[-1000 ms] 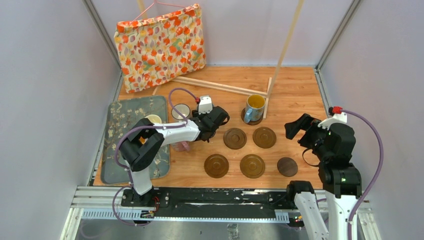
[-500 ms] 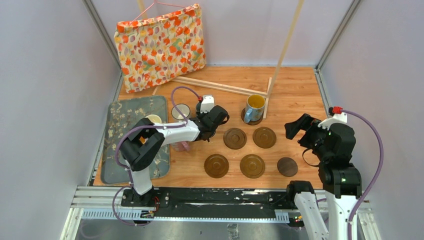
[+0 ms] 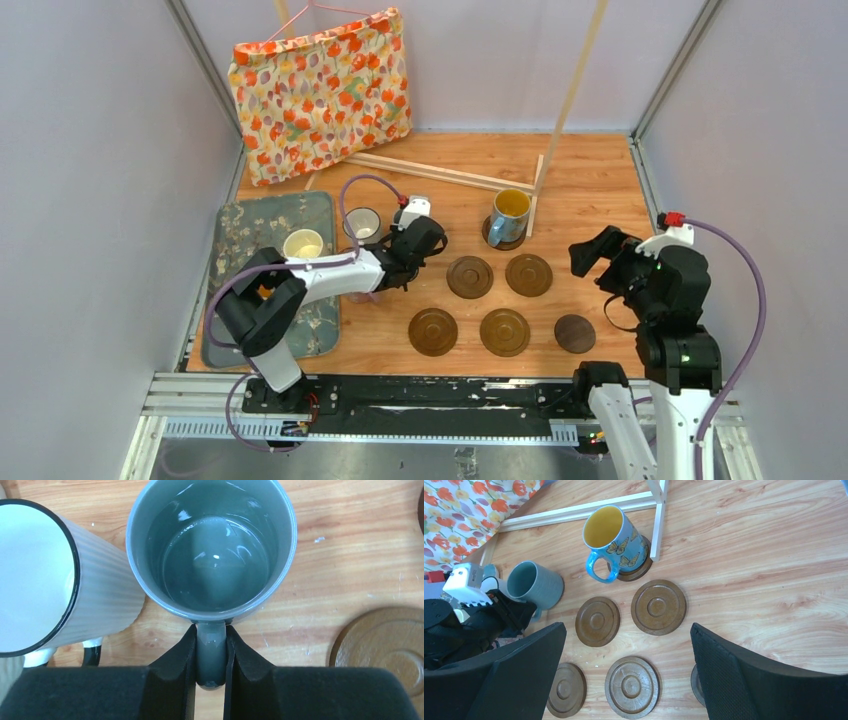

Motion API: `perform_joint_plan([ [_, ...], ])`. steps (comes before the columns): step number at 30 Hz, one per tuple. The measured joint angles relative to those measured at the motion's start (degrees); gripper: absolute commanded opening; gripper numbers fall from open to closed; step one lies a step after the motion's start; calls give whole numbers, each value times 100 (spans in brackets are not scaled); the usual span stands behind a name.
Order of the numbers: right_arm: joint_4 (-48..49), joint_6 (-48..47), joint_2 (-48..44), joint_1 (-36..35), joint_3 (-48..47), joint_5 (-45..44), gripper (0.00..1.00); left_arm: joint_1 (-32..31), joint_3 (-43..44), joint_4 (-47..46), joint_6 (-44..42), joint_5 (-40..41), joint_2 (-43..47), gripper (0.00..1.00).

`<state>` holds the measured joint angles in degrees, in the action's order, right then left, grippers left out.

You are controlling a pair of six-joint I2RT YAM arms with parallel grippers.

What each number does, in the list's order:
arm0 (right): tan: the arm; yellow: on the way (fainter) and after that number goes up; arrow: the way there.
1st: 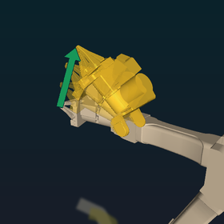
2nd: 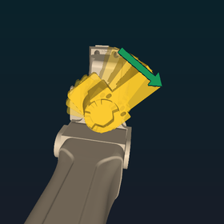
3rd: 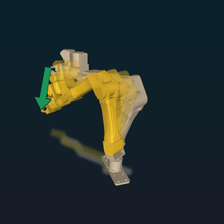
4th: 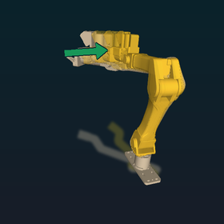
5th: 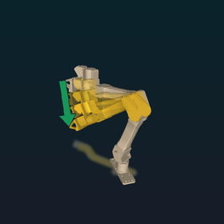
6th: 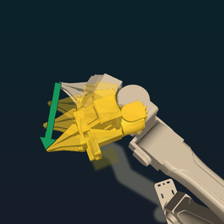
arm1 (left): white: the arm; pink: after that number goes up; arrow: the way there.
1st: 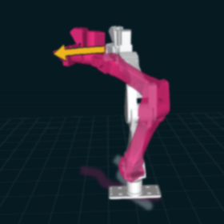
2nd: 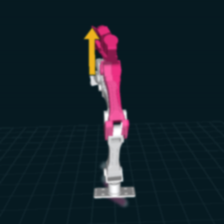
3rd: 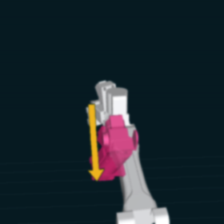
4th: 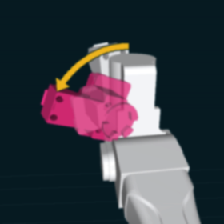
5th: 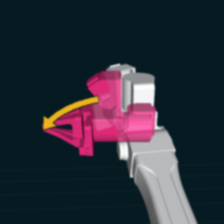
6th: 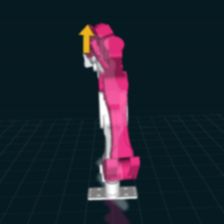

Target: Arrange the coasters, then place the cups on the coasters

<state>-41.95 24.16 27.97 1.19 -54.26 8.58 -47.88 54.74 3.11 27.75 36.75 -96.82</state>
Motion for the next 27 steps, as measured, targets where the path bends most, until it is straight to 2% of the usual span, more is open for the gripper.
perform_joint_plan([
  [15, 275, 81, 157, 0, 205, 55, 100, -433, -789, -197, -833, -492, 1491, 0],
  [27, 345, 131, 149, 0, 216, 142, 100, -1060, -826, -315, -955, -1292, 1685, 0],
])
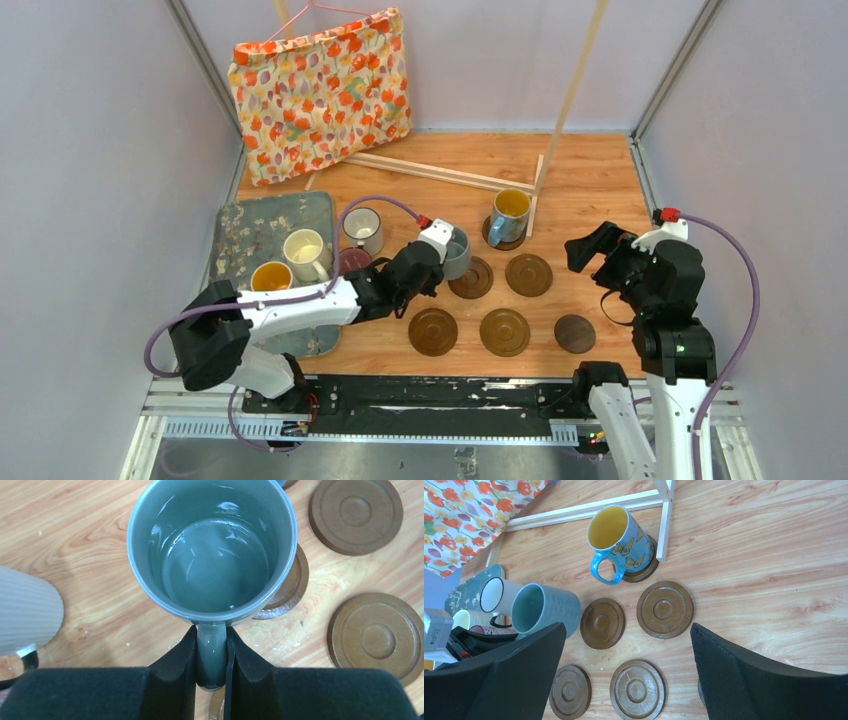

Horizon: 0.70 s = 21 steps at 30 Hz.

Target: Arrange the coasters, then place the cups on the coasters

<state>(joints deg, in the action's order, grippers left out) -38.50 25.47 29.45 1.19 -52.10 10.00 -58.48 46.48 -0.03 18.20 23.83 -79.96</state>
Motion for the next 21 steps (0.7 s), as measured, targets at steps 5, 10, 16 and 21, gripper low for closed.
perform_joint_plan([
  [5, 9, 2, -11, 0, 2, 4, 100, -114, 0, -90, 0, -267, -232, 0],
  [10, 42, 2, -66, 0, 33, 7, 100, -214, 57, -140, -2, -481, -599, 0],
  [16, 59, 2, -125, 0, 35, 7, 100, -417, 251, -168, -7, -549, -949, 0],
  [21, 81, 2, -149, 0, 35, 7, 100, -507, 398, -212, -26, -546, -1056, 0],
])
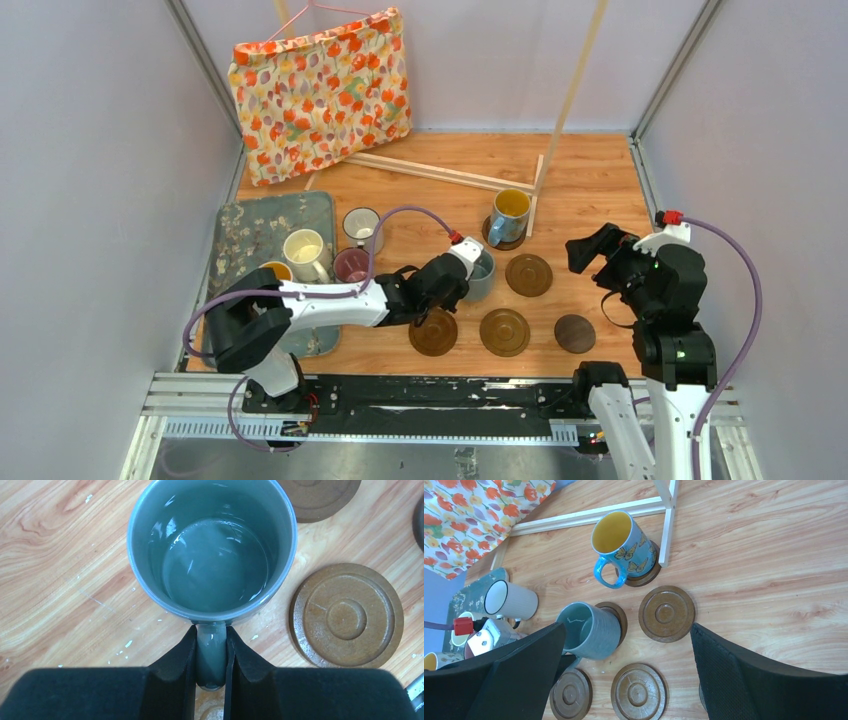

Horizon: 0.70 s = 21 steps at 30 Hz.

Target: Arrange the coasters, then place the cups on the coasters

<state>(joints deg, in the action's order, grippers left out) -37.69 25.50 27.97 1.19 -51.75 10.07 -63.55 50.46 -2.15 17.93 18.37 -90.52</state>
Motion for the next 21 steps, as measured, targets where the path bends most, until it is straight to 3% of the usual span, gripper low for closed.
perform_joint_plan([
  [9, 0, 0, -2, 0, 0, 2, 100, -59, 240, -55, -111, -31, -197, 0],
  [21, -59, 39, -55, 0, -39, 42, 100, -245, 1292, -118, -345, -372, -1102, 0],
])
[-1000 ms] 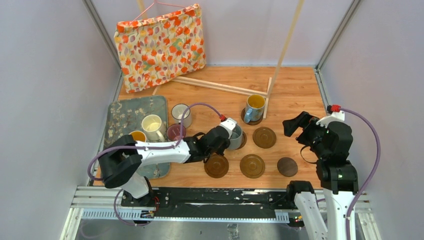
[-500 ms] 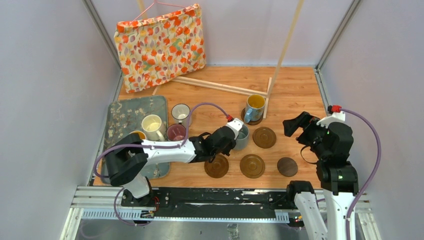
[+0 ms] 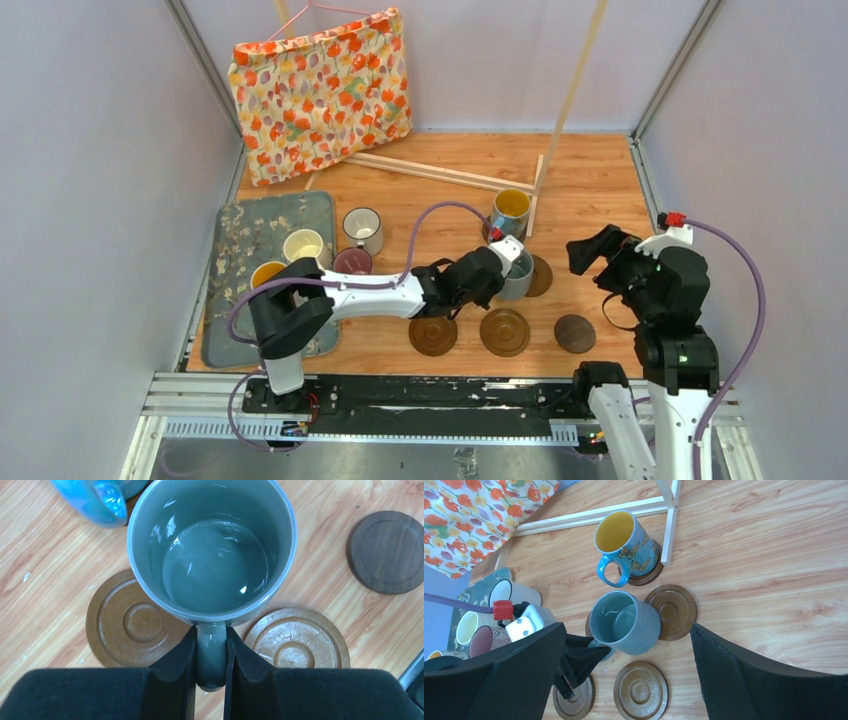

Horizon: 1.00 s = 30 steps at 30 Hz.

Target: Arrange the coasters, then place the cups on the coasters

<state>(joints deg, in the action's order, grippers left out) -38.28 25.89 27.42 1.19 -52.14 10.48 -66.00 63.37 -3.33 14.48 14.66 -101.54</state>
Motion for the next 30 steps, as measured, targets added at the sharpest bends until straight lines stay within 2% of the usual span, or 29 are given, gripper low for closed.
perform_joint_plan([
  [14, -957, 181, -254, 0, -841, -1147, 100, -26, 1091, -20, -321, -365, -914, 0],
  [30, -1143, 197, -262, 0, -881, -1270, 100, -50, 1325, -96, -485, -234, -1309, 0],
])
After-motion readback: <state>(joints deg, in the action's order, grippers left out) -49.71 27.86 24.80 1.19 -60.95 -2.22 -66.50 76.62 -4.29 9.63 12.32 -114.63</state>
